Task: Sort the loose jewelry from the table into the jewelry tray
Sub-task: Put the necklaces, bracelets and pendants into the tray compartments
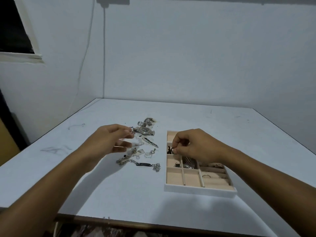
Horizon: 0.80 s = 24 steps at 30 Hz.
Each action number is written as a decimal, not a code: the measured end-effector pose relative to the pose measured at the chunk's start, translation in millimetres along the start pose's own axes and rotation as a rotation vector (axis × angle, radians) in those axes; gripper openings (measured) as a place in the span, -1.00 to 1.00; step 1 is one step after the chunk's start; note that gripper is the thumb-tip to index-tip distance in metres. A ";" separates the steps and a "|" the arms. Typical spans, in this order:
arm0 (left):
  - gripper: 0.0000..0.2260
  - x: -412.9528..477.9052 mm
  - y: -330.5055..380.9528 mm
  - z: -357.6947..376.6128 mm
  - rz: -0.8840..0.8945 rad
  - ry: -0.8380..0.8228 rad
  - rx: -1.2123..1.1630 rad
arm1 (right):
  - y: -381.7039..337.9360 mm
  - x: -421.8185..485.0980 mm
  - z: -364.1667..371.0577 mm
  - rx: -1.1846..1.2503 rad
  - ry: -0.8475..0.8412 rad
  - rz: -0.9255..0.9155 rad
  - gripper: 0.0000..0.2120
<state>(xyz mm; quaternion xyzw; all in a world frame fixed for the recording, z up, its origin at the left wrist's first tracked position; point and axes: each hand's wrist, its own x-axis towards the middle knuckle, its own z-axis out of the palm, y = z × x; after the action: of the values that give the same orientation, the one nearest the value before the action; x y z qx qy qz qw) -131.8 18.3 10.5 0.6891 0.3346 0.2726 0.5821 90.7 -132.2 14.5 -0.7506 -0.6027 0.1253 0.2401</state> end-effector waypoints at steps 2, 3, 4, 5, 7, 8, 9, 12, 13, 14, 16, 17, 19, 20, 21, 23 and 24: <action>-0.86 -0.7 -7.2 -8.3 0.014 0.036 0.075 | -9.2 10.5 8.3 -0.022 -0.020 -0.043 -0.95; -0.87 -1.2 -11.1 -10.6 0.021 0.045 0.108 | -14.2 15.1 12.6 -0.034 -0.035 -0.065 -0.94; -0.88 -1.4 -14.9 -12.1 0.030 0.053 0.139 | -18.9 19.3 17.2 -0.062 -0.050 -0.083 -0.93; -0.89 -1.6 -18.1 -13.1 0.041 0.063 0.171 | -24.2 23.0 21.5 -0.115 -0.063 -0.105 -0.91; -0.88 -1.2 -22.8 -13.8 0.062 0.081 0.231 | -35.3 28.9 29.9 -0.266 -0.083 -0.146 -0.85; -0.88 -0.7 -24.2 -13.6 0.069 0.086 0.251 | -40.4 31.2 34.0 -0.335 -0.091 -0.161 -0.81; -0.89 0.1 -24.8 -13.2 0.075 0.087 0.265 | -44.9 33.6 38.0 -0.392 -0.104 -0.169 -0.77; -0.91 3.2 -25.1 -10.4 0.088 0.066 0.289 | -54.4 40.3 49.1 -0.479 -0.140 -0.178 -0.79; -0.91 4.2 -24.9 -8.8 0.094 0.058 0.290 | -56.5 42.1 51.8 -0.476 -0.145 -0.173 -0.84; -0.92 4.9 -24.3 -7.2 0.098 0.051 0.290 | -58.1 44.0 54.0 -0.468 -0.153 -0.161 -0.89; -0.92 5.5 -22.8 -3.9 0.103 0.040 0.288 | -61.2 46.0 56.3 -0.429 -0.186 -0.128 -0.95; -0.91 5.5 -22.3 -2.3 0.102 0.033 0.286 | -62.3 45.9 56.8 -0.411 -0.205 -0.112 -0.96; -0.89 6.0 -22.1 -0.1 0.098 0.025 0.281 | -64.0 43.4 57.4 -0.414 -0.223 -0.109 -0.94; -0.87 6.5 -22.5 0.6 0.097 0.025 0.277 | -64.3 41.7 57.6 -0.432 -0.217 -0.123 -0.94; -0.87 6.7 -22.9 1.4 0.098 0.024 0.269 | -63.9 40.5 58.0 -0.448 -0.201 -0.140 -0.94; -0.90 7.2 -24.7 3.0 0.103 0.031 0.242 | -61.6 39.8 57.3 -0.437 -0.158 -0.159 -0.93; -0.91 7.6 -25.8 3.9 0.102 0.042 0.223 | -60.1 40.5 56.0 -0.407 -0.139 -0.157 -0.92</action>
<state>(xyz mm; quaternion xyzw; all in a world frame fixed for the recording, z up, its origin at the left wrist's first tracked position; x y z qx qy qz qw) -127.8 24.4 -15.8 0.7598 0.3393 0.2773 0.4803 23.1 -71.9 1.5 -0.7238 -0.6873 0.0334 0.0508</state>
